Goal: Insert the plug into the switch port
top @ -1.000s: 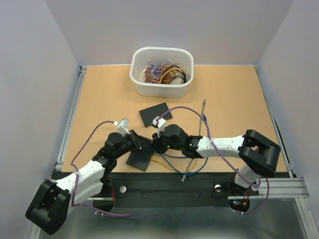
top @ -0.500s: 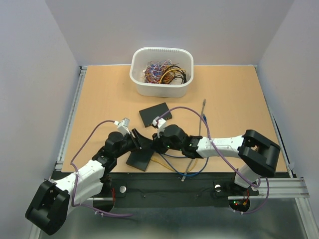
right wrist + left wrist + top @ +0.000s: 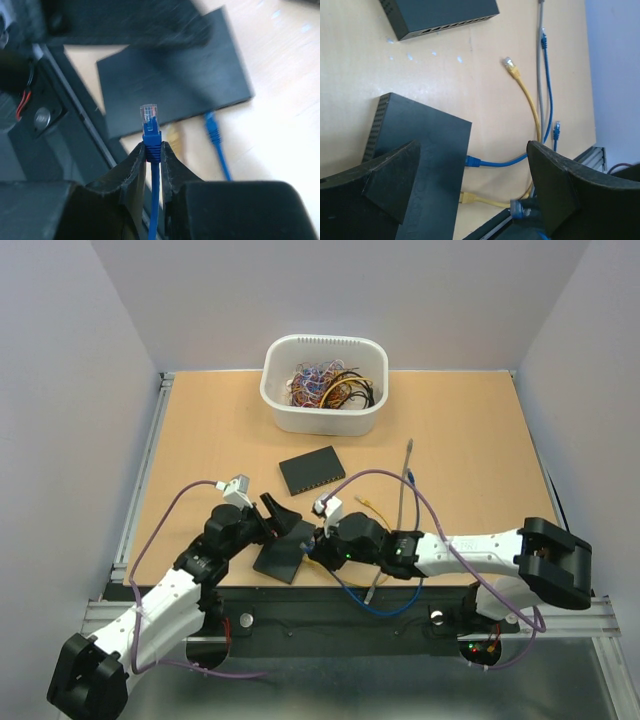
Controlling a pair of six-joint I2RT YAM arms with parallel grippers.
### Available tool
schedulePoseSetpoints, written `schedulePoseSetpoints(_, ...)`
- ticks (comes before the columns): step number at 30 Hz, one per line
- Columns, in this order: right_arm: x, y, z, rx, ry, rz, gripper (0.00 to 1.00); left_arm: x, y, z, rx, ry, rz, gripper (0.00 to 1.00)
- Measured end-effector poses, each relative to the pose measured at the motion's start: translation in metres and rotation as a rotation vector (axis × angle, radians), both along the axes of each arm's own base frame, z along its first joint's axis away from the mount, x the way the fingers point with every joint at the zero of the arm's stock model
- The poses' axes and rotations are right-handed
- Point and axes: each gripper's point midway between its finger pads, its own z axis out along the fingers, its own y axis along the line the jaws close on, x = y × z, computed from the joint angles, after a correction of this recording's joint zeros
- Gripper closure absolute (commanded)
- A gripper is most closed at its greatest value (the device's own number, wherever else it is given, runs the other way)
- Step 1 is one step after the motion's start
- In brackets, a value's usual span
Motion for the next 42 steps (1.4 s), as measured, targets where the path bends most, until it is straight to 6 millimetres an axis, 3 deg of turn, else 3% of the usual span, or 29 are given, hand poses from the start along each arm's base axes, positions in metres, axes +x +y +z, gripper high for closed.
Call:
schedulePoseSetpoints(9, -0.05, 0.003, -0.034, -0.112, 0.027, 0.055, 1.0, 0.001, 0.023, -0.015, 0.083, 0.035, 0.106, 0.01)
schedulePoseSetpoints(18, -0.052, -0.006, -0.08, -0.244, 0.045, 0.022, 1.0, 0.005, 0.039, -0.024, 0.115, 0.063, 0.203, 0.01)
schedulePoseSetpoints(26, -0.047, 0.005, -0.079, -0.245, 0.035, 0.009, 1.0, -0.004, 0.043, -0.046, 0.122, 0.118, 0.211, 0.01)
schedulePoseSetpoints(33, -0.048, 0.015, -0.073, -0.23, 0.031, 0.019, 1.0, -0.006, 0.039, -0.044, 0.079, 0.116, 0.204, 0.02)
schedulePoseSetpoints(37, -0.052, 0.02, -0.075, -0.234, 0.028, 0.031, 0.99, -0.012, 0.039, -0.056, 0.069, 0.148, 0.201, 0.02)
schedulePoseSetpoints(42, -0.052, 0.02, -0.079, -0.245, 0.03, 0.033, 1.0, -0.011, 0.037, -0.056, 0.055, 0.151, 0.205, 0.02)
